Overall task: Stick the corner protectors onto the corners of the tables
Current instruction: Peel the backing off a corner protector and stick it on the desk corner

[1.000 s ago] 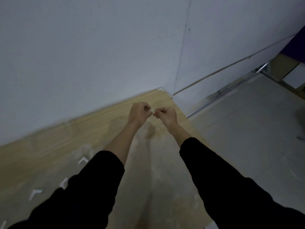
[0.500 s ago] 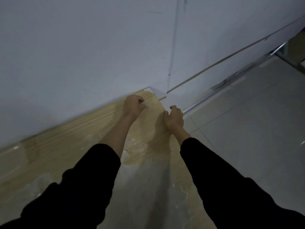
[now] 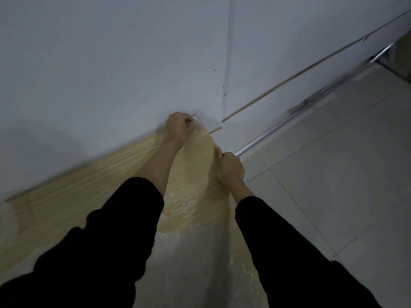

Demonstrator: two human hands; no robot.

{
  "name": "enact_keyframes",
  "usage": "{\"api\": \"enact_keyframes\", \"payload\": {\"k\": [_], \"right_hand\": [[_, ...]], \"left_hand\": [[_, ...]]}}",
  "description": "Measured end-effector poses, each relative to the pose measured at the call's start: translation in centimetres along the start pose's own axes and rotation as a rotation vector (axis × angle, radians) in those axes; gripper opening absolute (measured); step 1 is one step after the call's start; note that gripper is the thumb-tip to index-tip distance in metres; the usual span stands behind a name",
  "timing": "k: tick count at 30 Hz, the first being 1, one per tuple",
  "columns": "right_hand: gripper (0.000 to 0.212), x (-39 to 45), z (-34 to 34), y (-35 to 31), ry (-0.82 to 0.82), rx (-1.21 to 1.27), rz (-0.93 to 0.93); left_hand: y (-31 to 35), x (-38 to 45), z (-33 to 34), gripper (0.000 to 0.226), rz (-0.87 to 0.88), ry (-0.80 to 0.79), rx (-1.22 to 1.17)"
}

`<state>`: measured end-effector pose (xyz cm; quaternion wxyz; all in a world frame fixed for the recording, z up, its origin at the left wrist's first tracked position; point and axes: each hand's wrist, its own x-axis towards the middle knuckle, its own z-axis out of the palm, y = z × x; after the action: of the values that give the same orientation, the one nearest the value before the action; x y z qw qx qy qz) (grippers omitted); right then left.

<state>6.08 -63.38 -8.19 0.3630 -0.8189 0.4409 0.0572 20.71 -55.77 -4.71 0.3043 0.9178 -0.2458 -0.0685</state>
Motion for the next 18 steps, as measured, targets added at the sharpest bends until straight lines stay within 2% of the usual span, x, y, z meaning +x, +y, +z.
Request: {"api": "enact_keyframes", "payload": {"k": [13, 18], "right_hand": [[0.068, -1.3, 0.2, 2.1, 0.025, 0.031, -0.013], [0.064, -1.7, 0.1, 2.3, 0.036, 0.02, -0.021]], "left_hand": [[0.3, 1.6, 0.9, 0.017, 0.032, 0.023, 0.027], [0.2, 2.3, 1.7, 0.023, 0.011, -0.053, 0.031]]}}
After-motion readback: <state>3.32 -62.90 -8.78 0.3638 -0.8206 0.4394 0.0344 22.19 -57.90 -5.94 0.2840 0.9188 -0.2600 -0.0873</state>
